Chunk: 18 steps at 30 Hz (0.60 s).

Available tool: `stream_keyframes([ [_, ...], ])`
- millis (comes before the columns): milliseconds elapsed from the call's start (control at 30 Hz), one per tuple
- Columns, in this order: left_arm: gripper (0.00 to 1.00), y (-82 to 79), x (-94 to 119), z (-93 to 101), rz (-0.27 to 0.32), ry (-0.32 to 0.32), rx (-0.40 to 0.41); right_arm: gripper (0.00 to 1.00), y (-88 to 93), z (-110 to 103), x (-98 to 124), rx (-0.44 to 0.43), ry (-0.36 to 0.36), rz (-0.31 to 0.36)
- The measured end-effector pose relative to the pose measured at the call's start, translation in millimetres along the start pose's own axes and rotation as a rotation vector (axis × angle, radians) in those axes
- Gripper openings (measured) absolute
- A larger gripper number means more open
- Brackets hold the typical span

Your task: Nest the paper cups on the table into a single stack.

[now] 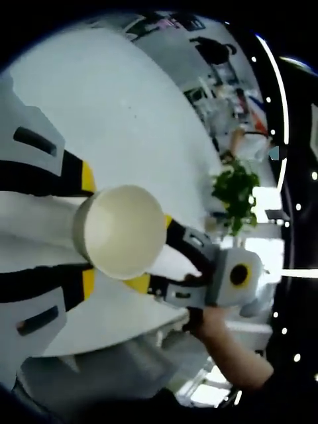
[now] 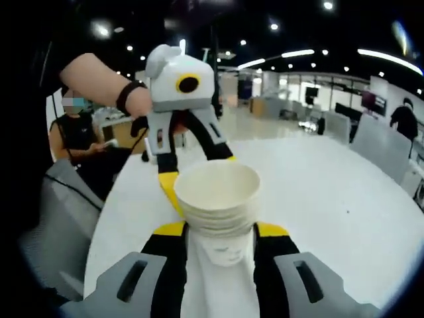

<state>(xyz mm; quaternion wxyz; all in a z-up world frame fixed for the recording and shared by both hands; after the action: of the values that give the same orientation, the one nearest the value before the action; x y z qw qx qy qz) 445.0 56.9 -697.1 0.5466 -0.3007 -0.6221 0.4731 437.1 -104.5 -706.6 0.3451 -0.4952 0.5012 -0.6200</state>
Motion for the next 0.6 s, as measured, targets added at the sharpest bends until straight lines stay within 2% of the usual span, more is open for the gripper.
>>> stream_keyframes([
  [67,0.38,0.3,-3.9,-5.5,0.0,-0.004,-0.023,0.35,2.7,9.4,-2.0,0.006,0.004,-0.01],
  [233,0.38,5.9,-15.2,-23.5,-0.013,-0.005,-0.002,0.35,12.3,25.5,-6.7,-0.011,0.011,-0.02],
  [600,0.38,17.7,-26.3,-39.3,-0.05,0.001,0.015,0.35,24.6,38.7,-15.7,-0.027,0.004,-0.053],
])
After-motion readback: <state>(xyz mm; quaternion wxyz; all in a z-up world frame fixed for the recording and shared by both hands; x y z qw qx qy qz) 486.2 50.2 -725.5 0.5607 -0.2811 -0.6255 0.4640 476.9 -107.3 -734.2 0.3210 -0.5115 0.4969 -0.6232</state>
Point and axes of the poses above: the point that each gripper's makers call its tool centre point, and the gripper's own axes: x roughly backward along the fingers, z roughly to its right, y roughly out of its underside, the point moved 9 cm from there along x, roughly backward along the fingers, and after that the axes turned 13 degrees about z, right-handed, at the moved point
